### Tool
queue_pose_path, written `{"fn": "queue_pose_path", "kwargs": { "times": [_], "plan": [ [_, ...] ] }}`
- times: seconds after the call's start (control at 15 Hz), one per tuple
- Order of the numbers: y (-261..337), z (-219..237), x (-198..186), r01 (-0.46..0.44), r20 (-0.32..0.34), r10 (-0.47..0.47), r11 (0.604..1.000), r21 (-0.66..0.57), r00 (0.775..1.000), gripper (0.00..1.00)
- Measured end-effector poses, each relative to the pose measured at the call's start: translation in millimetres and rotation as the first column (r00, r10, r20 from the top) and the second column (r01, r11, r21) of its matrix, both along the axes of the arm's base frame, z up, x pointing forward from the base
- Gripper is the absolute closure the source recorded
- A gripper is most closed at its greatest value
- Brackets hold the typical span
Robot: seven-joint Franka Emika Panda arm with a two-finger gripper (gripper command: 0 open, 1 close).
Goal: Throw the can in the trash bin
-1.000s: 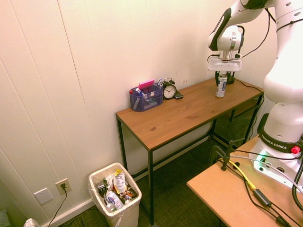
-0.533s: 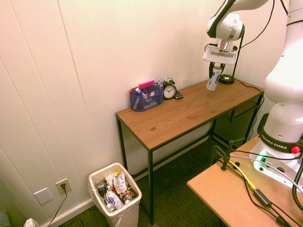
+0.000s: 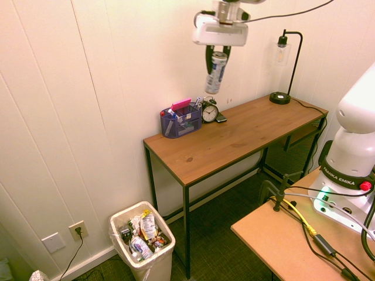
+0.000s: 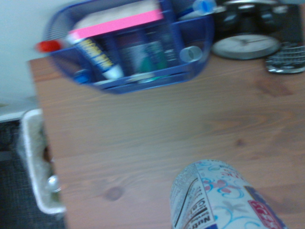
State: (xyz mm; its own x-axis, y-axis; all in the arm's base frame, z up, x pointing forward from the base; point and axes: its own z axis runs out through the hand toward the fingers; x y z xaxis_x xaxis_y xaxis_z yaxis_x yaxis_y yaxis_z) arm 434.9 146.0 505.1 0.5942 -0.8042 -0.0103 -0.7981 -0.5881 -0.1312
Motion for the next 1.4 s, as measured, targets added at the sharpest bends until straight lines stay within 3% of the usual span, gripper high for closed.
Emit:
{"fn": "queue_pose_path", "kwargs": {
  "times": [0.13,0.27,0.53,0.87,0.93,1.13,1.4],
  "plan": [
    [127,41,-56,-0.061,0.015,0.062,0.998,-0.014,0.998,1.00],
    [222,47,-91,-0.089,0.008,0.089,0.996,-0.012,0.996,1.00],
    [249,8,-30,-0.043,-0.094,0.036,0.996,-0.073,0.995,1.00],
    [307,-98,20,-0.079,-0.217,0.053,0.991,-0.110,0.975,1.00],
    [320,-120,34,-0.073,-0.217,0.050,0.992,-0.100,0.975,0.00],
    [339,-163,77,-0.037,-0.222,0.016,0.995,-0.093,0.975,0.00],
    [346,-146,110,-0.010,-0.222,-0.014,0.994,-0.106,0.975,0.00]
  ]
}}
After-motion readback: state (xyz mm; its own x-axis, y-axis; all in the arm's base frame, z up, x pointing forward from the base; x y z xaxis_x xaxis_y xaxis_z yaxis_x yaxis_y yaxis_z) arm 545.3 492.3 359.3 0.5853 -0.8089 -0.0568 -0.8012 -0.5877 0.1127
